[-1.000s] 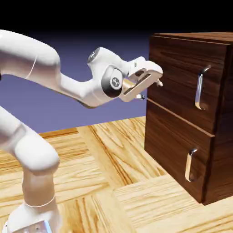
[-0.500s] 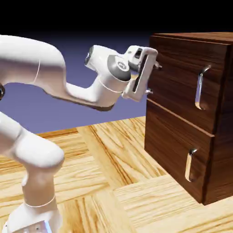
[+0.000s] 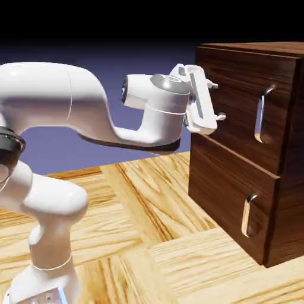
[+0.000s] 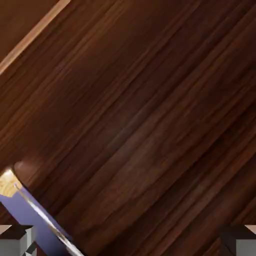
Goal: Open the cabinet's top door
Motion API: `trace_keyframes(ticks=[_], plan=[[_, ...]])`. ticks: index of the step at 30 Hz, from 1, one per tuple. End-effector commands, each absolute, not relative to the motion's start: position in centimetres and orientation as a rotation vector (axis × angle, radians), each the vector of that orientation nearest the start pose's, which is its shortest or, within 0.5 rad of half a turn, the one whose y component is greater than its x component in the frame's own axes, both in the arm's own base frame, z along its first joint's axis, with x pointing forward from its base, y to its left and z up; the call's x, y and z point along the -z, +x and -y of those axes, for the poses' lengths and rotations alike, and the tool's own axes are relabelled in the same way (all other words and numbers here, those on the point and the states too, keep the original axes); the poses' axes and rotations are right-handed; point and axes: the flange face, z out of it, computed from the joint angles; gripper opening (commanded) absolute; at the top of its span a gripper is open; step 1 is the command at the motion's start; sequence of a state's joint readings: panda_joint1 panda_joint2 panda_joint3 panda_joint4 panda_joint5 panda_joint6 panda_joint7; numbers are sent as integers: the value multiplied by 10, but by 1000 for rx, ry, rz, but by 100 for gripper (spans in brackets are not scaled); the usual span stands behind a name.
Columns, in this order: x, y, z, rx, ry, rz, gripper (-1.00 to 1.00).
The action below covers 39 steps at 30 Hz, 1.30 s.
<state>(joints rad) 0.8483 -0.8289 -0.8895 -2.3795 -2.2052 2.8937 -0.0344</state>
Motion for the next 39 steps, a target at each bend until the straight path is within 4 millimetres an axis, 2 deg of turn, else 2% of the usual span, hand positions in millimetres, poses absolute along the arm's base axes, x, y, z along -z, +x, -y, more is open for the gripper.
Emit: trace_keyframes(ticks=[1, 15, 17, 22, 23, 24, 25, 33, 39], plan=[[-562, 411, 45, -1057, 1197, -1401, 0], [-514, 455, 99, -665, 610, -1496, 0], [-511, 458, 102, -646, 585, -1498, 0], [-511, 506, 100, -645, 585, -1499, 0], [-511, 508, 100, -645, 585, -1499, 0], [-511, 508, 100, -645, 585, -1499, -100], [-511, 508, 100, -645, 585, -1499, -100], [-512, 467, 86, -574, 651, -1462, -100], [-511, 447, 78, -538, 683, -1443, -100]])
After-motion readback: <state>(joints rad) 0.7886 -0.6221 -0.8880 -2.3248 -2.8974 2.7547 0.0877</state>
